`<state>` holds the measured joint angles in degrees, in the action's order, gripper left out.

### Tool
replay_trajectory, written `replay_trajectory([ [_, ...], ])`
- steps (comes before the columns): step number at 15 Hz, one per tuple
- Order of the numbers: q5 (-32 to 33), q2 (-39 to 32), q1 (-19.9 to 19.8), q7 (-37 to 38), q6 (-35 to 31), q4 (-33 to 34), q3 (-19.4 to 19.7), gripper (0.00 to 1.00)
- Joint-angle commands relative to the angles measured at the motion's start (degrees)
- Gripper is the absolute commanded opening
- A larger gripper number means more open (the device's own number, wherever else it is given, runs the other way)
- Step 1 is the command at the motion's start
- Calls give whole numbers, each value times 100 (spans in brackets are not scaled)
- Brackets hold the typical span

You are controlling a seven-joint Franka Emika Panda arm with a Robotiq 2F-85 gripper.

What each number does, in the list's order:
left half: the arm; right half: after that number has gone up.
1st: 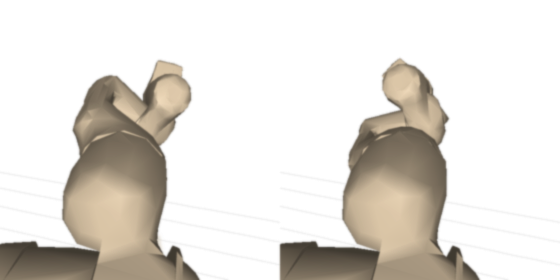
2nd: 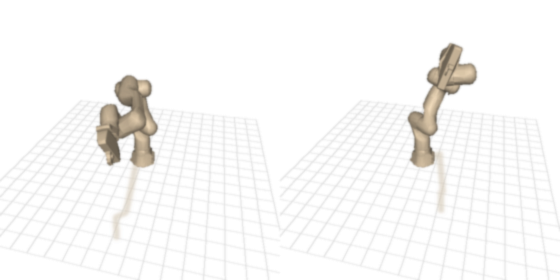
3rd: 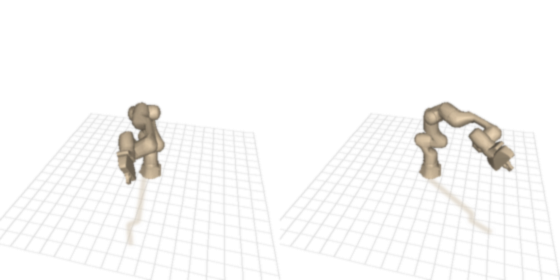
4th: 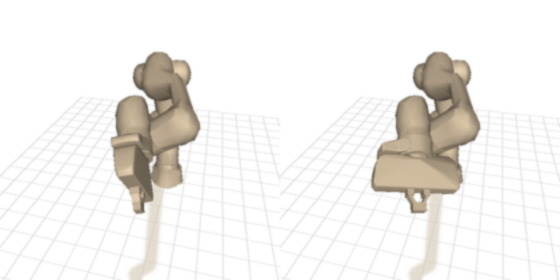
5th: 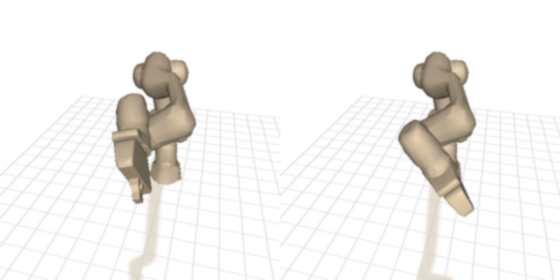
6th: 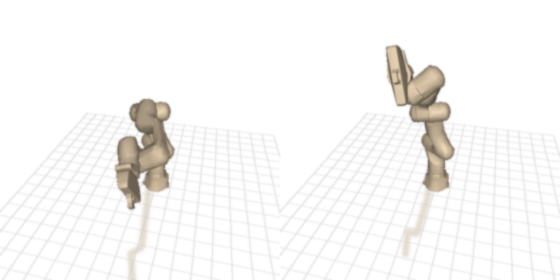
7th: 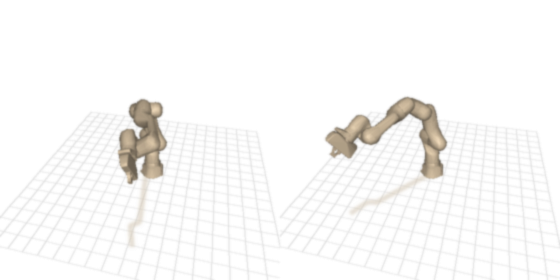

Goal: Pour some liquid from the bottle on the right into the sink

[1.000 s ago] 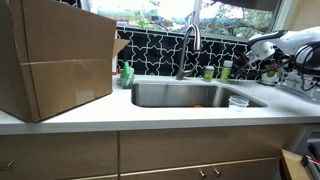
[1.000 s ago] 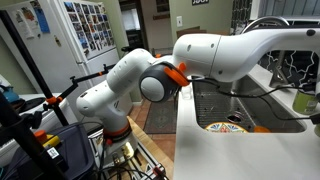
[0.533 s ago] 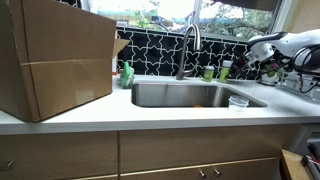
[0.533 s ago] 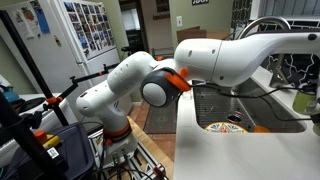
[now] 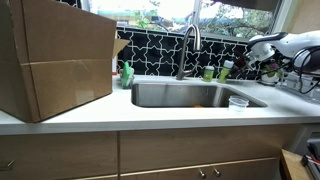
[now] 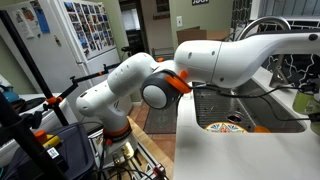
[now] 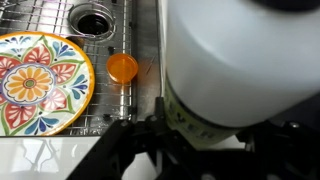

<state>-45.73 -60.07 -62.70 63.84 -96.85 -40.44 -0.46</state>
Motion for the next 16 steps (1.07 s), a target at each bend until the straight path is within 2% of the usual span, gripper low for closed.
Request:
replay_trajectory([
  [1, 339, -70, 2, 18, 351, 458, 142, 38],
  [5, 1142, -27, 87, -14, 569, 860, 317, 38],
  [6, 1317, 108, 178, -124, 521, 721, 487, 38],
  [10, 2113, 277, 456, -491, 602, 753, 804, 38],
  [16, 3164, 690, 1079, -1260, 536, 575, 1217, 38],
])
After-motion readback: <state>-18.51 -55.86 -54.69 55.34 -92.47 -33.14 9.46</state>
